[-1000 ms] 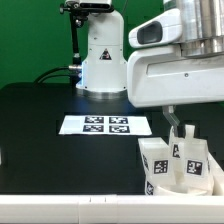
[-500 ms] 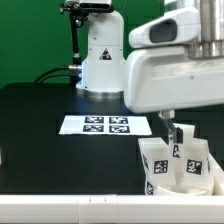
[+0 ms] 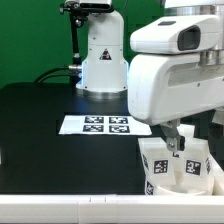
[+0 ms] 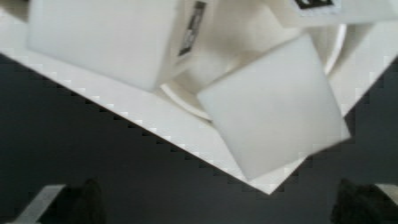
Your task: Assemble stool
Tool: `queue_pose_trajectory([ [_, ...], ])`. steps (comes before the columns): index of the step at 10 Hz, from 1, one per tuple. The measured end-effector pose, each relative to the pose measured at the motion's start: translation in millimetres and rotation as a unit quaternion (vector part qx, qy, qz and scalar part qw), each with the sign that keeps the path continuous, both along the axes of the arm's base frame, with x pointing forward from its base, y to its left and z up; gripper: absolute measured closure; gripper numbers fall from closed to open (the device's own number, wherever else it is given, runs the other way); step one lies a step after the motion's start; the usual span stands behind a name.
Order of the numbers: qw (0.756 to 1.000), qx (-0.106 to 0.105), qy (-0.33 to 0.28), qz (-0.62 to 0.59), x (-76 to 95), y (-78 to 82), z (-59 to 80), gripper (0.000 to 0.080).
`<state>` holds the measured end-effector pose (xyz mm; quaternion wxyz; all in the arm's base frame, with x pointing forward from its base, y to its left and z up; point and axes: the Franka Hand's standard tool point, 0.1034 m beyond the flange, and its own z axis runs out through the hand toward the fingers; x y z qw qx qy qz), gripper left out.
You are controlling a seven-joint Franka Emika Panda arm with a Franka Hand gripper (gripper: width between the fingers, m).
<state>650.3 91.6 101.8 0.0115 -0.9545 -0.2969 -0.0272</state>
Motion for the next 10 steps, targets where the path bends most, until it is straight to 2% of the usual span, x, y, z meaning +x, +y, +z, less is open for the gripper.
queue_pose_trajectory([
  [1, 0.998, -0.009, 0.056, 0.018, -14.1, 10.6, -3.1, 0.0151],
  [2, 0.998, -0.007, 0.05, 0.043, -12.3, 18.9, -6.8, 0.0151],
  [4, 0.994, -0.013, 0.042, 0.103, -23.6, 21.4, -22.3, 0.0151],
  [5, 0.994, -0.014, 0.04, 0.102, -23.9, 21.2, -27.9, 0.0151],
  [7, 0.995, -0.021, 0.005, 0.1, -13.5, 17.4, -41.8, 0.0151],
  [8, 0.996, -0.02, 0.008, 0.09, -15.0, 16.8, -42.5, 0.0151],
  [10, 0.997, -0.02, 0.008, 0.076, -14.8, 15.3, -42.9, 0.0411],
])
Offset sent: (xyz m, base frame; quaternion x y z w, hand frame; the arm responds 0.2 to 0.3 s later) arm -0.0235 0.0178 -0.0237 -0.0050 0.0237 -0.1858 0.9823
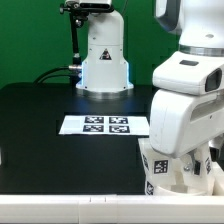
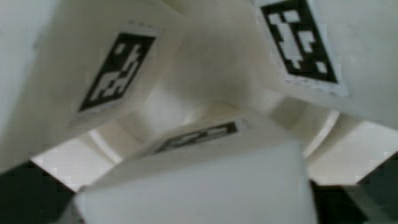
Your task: Assemble stool
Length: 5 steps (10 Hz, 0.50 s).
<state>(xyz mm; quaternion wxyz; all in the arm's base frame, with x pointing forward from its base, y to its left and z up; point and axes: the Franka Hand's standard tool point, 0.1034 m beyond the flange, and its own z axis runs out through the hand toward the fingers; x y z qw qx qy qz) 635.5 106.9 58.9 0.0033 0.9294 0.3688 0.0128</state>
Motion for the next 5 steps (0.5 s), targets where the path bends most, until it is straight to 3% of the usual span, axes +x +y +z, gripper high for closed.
queue_pose_trajectory([
  [1, 0.999, 0.002, 0.0, -0.041, 0.0, 0.1, -0.1, 0.0469],
  [3, 0.992, 0.004, 0.001, -0.124, -0.2, -0.1, -0.5, 0.0469],
  [5, 0.963, 0.019, -0.011, -0.268, 1.8, -5.9, -1.6, 0.0469],
])
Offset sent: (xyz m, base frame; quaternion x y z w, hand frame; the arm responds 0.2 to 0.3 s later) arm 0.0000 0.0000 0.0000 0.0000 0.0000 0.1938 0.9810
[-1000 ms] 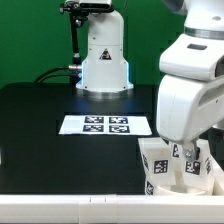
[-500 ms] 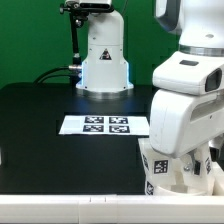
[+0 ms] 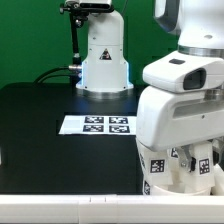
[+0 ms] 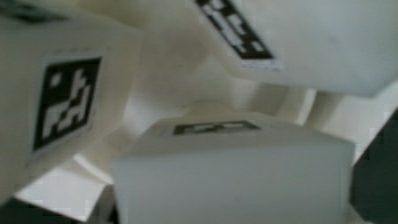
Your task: Assemble stool
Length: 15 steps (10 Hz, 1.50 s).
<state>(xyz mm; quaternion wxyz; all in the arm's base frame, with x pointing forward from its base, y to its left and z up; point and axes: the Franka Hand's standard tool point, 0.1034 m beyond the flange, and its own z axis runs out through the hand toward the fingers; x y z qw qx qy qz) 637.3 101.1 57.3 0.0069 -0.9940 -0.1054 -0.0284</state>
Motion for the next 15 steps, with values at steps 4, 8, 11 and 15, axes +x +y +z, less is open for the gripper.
queue_pose_trajectory([
  [4, 0.959, 0.038, 0.025, -0.28, 5.7, 3.3, 0.1, 0.0469],
  [8, 0.877, 0.052, 0.032, -0.477, 7.2, 1.6, 4.7, 0.0468],
  [11, 0.672, 0.069, 0.013, -0.737, -1.6, 13.6, -0.9, 0.0468],
  [15, 0.594, 0.074, 0.0, -0.801, -2.5, 13.8, -0.8, 0.0468],
])
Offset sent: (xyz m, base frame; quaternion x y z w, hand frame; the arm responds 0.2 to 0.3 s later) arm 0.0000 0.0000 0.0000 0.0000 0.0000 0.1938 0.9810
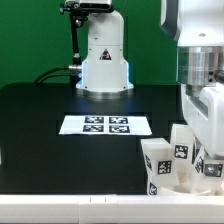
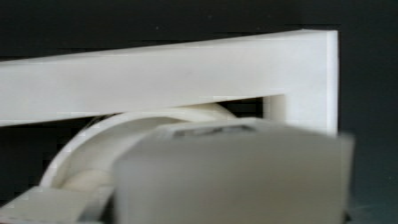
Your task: Assemble stool
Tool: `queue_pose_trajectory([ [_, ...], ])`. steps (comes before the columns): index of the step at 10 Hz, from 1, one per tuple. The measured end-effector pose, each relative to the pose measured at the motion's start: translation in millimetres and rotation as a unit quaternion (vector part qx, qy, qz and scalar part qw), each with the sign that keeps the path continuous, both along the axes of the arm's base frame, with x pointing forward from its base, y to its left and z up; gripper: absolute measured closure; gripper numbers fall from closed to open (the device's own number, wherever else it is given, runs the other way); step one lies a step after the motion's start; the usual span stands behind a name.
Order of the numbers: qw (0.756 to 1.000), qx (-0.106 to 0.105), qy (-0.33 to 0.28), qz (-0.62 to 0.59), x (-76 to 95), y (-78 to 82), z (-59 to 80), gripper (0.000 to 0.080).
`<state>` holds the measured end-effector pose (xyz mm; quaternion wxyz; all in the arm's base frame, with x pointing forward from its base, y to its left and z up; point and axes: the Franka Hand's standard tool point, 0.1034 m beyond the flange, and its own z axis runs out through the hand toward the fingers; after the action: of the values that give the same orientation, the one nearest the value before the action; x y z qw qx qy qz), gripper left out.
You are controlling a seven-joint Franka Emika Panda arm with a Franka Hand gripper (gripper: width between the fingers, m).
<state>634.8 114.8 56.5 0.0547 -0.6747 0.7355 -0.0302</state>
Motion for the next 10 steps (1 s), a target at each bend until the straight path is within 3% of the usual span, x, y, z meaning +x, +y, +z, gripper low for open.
queue_pose_trajectory([
  [1, 1.0, -0.002, 0.0, 0.017, 0.0, 0.0, 0.0, 0.0269],
  [2, 0.999, -0.003, -0.001, 0.053, 1.6, 1.6, 7.9, 0.0184],
  [4, 0.974, -0.016, -0.023, 0.225, 7.3, 8.9, 32.9, 0.0157],
  [5, 0.947, -0.028, -0.029, 0.32, 7.1, 11.9, 37.8, 0.0157],
  [8, 0.914, -0.041, -0.031, 0.403, 6.9, 10.9, 36.4, 0.0151],
  [9, 0.892, -0.049, -0.033, 0.449, 7.1, 10.4, 36.7, 0.0151],
  [10, 0.834, -0.064, -0.038, 0.547, 8.9, 8.2, 40.5, 0.0151],
])
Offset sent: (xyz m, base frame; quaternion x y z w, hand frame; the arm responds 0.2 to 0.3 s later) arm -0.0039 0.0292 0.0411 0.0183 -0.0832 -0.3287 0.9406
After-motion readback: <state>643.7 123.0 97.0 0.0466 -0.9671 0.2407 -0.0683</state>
